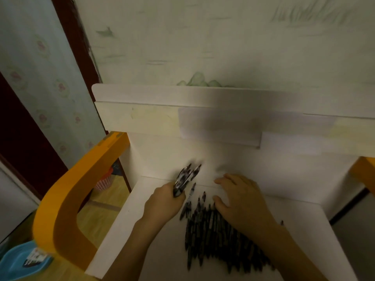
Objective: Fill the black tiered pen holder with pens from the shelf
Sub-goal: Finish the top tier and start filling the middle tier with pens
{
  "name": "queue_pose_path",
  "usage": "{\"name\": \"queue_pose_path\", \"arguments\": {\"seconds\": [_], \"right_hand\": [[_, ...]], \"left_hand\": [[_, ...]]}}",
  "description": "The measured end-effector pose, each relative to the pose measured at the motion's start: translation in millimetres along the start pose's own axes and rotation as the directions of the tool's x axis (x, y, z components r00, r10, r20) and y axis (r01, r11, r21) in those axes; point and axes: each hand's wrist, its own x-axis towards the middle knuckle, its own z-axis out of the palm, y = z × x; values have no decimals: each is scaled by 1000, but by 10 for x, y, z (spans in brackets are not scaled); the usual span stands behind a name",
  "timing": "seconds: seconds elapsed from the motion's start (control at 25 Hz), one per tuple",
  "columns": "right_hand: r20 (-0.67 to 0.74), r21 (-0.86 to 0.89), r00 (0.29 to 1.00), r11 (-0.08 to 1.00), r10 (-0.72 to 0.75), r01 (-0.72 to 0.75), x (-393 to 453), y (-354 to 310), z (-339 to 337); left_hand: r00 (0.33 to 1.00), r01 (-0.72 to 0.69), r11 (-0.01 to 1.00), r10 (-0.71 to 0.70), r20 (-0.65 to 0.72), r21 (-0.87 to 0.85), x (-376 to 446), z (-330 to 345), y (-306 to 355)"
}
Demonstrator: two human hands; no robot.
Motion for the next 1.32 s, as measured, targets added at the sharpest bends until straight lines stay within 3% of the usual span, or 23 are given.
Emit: {"name": "queue_pose_path", "arguments": {"seconds": [0.28, 0.56, 0.88, 1.16, 1.32], "right_hand": [[-113, -37, 988, 993, 104, -109, -233, 75, -418], [-220, -117, 948, 958, 231, -261, -587, 192, -824], [-407, -140, 838, 882, 363, -450, -1275, 562, -1446], [-517, -106, 719, 799, 464, -592, -2216, 1139, -1965], [-554, -91, 663, 755, 503, -649, -2935, 1608, -2265]], "left_hand": [[961, -277, 930, 275, -44, -242, -52, -109, 497], [900, -405, 811, 436, -25, -423, -220, -5, 951], [789, -549, 724, 614, 27, -418, -584, 239, 1929], [627, -711, 585, 779, 26, -391, -1206, 689, 2991], [594, -721, 529, 805, -5, -447, -1742, 1134, 3627]]}}
